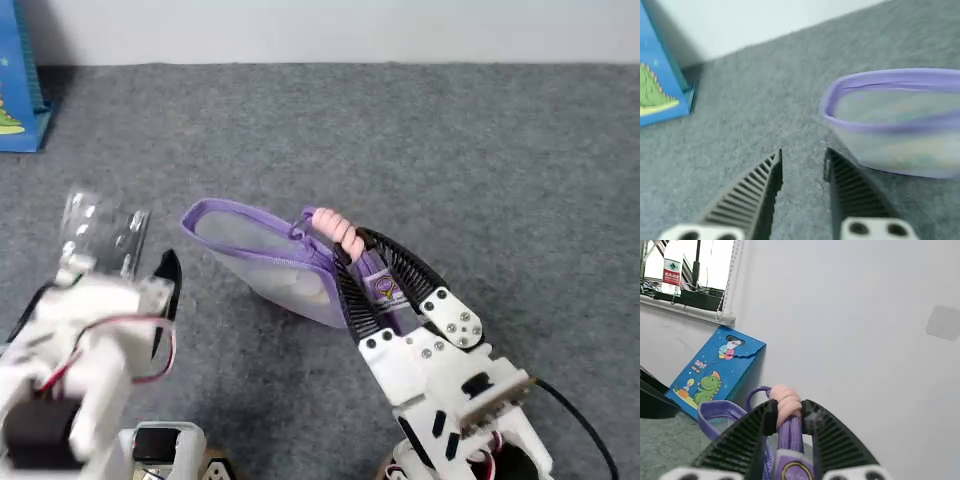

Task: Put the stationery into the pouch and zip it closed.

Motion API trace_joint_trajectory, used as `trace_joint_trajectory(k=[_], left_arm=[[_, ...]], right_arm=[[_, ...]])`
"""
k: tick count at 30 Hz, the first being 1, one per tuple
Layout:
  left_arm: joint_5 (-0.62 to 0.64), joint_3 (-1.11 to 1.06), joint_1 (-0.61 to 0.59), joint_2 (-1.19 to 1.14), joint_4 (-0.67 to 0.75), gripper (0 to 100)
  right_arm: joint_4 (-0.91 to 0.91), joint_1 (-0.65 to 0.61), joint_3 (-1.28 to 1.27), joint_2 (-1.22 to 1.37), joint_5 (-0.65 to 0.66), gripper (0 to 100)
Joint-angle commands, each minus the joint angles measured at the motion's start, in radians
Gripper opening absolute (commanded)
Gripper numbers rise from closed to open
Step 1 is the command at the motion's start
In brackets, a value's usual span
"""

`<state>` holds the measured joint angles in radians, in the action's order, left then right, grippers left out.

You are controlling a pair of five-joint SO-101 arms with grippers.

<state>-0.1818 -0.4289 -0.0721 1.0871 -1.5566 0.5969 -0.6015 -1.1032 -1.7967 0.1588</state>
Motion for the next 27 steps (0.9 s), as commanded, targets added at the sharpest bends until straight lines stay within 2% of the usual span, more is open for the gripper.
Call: trace_joint_trajectory(k=[1,9,11,14,20,27], left_arm=[[-0.009,-0.104,0.002,-0.058,0.169,11],[0.189,-0.154,0.249,-0.252,0.474,11],[0.239,-0.148,0.278,-0.287,0.537,11],[0.262,-0.127,0.285,-0.281,0.529,11],[0.258,-0.105,0.287,-0.163,0.44,12],[0.233,-0.105,0.325,0.107,0.218,29]], right_arm=[[-0.001,-0.036,0.071,-0.016,0.006,0.8],[0.093,-0.108,0.075,-0.016,0.009,0.8],[0.093,-0.107,0.077,-0.016,0.055,0.8],[0.088,-0.107,0.077,-0.018,0.12,0.8],[0.012,-0.097,0.081,-0.018,0.132,0.8],[-0.012,-0.051,0.078,-0.016,0.132,0.8]])
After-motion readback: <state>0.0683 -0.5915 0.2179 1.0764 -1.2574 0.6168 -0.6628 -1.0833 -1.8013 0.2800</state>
